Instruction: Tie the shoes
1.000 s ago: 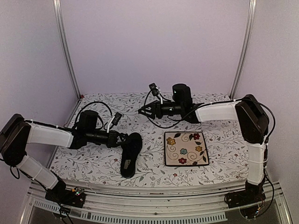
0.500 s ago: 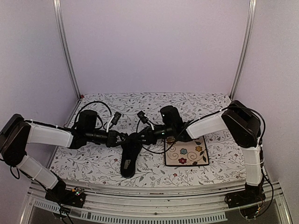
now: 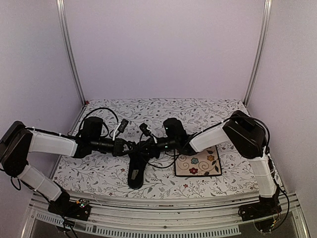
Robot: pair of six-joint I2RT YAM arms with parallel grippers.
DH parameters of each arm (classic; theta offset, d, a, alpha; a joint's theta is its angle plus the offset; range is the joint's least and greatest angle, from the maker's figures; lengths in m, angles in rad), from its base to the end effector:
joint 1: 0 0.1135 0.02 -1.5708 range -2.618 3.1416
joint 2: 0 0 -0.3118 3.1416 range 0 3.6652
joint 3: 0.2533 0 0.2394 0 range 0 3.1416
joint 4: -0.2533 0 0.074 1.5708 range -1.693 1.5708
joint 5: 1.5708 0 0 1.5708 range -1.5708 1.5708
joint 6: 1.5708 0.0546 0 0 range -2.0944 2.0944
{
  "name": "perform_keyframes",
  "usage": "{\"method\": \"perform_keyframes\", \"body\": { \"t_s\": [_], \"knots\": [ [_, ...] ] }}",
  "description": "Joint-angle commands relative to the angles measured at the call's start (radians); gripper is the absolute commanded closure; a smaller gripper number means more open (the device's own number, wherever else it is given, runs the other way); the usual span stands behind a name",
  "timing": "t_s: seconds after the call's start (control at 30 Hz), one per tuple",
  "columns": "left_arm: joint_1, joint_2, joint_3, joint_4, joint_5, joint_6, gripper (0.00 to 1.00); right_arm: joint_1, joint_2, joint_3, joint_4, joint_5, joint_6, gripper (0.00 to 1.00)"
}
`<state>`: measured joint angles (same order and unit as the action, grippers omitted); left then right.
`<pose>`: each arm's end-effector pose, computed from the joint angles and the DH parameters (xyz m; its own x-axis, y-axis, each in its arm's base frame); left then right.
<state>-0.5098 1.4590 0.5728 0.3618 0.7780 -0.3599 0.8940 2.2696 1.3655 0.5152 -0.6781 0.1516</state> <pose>0.2222 -0.1681 0.2252 -0.7182 0.1141 -0.6864 0.6678 0.3905 -0.6338 0.2983 0.4260 0.1630 -0.3813 -0.2869 -0.8788 -0.9237 0.0795 0.3749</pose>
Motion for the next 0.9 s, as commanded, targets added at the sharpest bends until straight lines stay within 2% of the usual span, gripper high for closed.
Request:
{"method": "perform_keyframes", "body": {
  "t_s": [0.0, 0.47, 0.87],
  "knots": [
    [0.012, -0.007, 0.007, 0.005, 0.017, 0.010, 1.00, 0.009, 0.044, 0.055, 0.064, 0.009, -0.033, 0.67],
    [0.016, 0.013, 0.025, 0.001, 0.021, 0.012, 1.00, 0.020, 0.131, 0.093, 0.106, -0.090, -0.069, 0.68],
    [0.016, 0.013, 0.029, -0.008, 0.023, 0.015, 1.00, 0.038, 0.190, 0.162, 0.145, -0.114, -0.069, 0.67]
  ]
}}
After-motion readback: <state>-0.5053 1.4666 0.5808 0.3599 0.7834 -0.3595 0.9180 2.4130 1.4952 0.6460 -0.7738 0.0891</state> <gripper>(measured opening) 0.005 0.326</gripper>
